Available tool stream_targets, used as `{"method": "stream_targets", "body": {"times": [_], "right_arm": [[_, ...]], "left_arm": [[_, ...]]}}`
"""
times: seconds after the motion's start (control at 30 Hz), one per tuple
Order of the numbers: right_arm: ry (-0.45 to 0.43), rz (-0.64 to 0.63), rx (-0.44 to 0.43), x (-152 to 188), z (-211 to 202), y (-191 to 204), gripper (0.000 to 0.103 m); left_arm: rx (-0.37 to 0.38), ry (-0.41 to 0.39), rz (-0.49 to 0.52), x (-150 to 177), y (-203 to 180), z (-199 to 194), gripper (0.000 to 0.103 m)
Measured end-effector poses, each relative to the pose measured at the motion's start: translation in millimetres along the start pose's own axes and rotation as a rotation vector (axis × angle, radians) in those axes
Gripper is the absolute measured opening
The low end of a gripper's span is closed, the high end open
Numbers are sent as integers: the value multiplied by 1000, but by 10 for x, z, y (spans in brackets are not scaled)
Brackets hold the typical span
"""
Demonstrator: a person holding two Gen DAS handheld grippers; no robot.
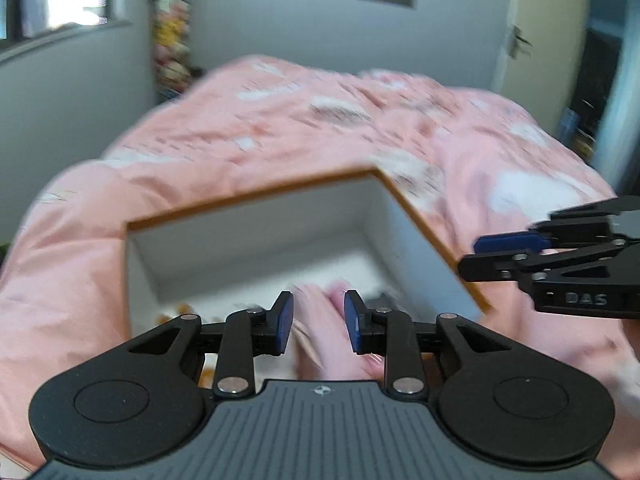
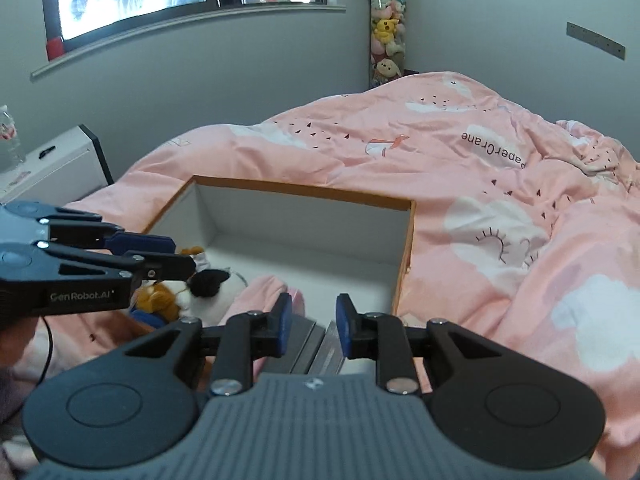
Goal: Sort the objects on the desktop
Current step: 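Grasp the gold box with the right gripper while the left reaches the round container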
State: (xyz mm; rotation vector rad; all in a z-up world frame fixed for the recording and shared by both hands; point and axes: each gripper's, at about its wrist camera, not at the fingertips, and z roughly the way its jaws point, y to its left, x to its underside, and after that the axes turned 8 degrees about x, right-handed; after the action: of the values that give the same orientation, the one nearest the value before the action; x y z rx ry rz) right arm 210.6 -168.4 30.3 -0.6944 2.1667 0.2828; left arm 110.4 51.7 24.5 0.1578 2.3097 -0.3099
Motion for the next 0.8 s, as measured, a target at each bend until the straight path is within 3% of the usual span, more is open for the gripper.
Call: {"method": "stream_targets", "body": {"times": [0.1, 0.3, 0.4, 0.43, 0.5, 0.6, 0.8], "right_arm": [[54, 70, -3, 151, -98, -94, 38], [197, 128, 66, 524, -39, -272, 38], [240, 90, 104, 621, 51, -285, 41], [255, 73, 115, 642, 85, -274, 47], [277, 35, 122, 690, 136, -231, 50], [271, -32, 142, 710, 179, -76, 55], [279, -87, 295, 813, 381, 189, 57]], "left_arm": [[95, 65, 0, 12, -129, -31, 32], [242, 189, -59, 151, -279, 190, 34], [225, 253, -88, 268, -284, 407, 35], [219, 280, -107, 306, -275, 487, 35], [210, 314, -132, 393, -268, 589, 36], [185, 340, -141, 486, -276, 688, 38], [101, 359, -111, 581, -289, 720, 40]]}}
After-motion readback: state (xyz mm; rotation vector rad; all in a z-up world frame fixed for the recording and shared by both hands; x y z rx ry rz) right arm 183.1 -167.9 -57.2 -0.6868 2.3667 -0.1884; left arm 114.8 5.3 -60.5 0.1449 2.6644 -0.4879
